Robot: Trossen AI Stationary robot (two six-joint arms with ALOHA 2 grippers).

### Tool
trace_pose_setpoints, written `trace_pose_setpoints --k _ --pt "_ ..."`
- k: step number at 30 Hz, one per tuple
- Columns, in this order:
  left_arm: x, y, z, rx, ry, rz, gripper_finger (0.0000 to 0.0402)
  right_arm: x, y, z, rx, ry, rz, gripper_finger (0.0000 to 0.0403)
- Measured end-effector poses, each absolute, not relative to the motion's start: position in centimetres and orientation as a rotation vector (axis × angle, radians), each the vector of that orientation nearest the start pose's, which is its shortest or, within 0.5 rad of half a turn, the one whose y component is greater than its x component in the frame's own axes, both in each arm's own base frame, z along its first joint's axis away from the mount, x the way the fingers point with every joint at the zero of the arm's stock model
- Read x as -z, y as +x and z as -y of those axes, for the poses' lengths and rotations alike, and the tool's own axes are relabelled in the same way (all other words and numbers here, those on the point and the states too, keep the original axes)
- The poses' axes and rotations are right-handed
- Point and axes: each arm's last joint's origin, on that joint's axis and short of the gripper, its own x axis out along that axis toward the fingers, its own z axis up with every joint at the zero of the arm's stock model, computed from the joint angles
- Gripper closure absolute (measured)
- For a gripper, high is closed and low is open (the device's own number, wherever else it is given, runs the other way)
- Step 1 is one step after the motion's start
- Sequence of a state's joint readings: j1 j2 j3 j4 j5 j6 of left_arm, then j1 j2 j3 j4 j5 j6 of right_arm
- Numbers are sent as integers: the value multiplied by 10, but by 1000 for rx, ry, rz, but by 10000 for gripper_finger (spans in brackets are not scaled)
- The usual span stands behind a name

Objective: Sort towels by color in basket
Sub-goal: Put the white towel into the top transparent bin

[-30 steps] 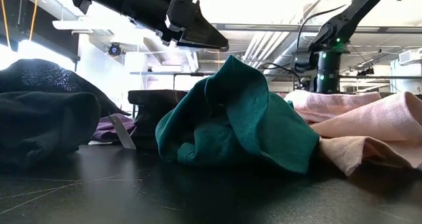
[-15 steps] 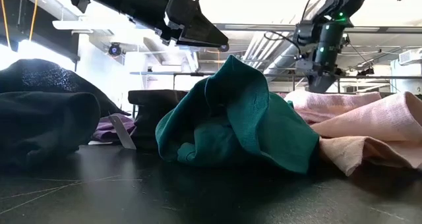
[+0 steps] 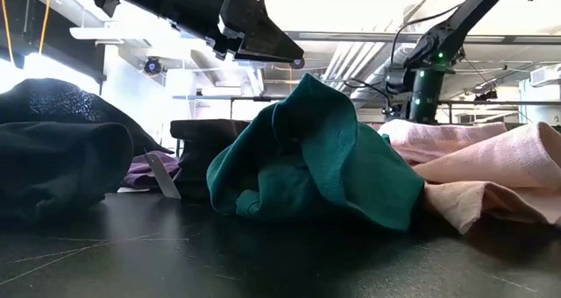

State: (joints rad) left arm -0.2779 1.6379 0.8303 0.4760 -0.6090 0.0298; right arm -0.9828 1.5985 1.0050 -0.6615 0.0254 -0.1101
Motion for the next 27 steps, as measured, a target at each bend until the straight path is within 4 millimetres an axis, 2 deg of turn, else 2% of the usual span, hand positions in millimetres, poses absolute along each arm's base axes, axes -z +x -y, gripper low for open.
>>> trace_pose_setpoints --k 3,5,11,14,18,22,27 --pt "-201 328 77 -323 172 -307 268 -189 163 246 791 492 -1193 397" --pt "-201 328 77 -323 173 -307 268 -194 162 243 773 487 -1186 384" --pt "-201 328 77 -323 172 -307 268 -229 151 226 772 483 -1176 306" --pt "-201 328 77 -323 171 -307 268 -249 145 217 800 446 -1098 275" --pt "-202 328 77 -324 165 -305 268 -269 145 217 897 412 -890 265" --pt "-201 328 77 -326 154 -304 268 -258 150 226 909 416 -866 282" --pt "-201 328 76 -325 164 -307 268 -219 163 245 884 441 -952 326"
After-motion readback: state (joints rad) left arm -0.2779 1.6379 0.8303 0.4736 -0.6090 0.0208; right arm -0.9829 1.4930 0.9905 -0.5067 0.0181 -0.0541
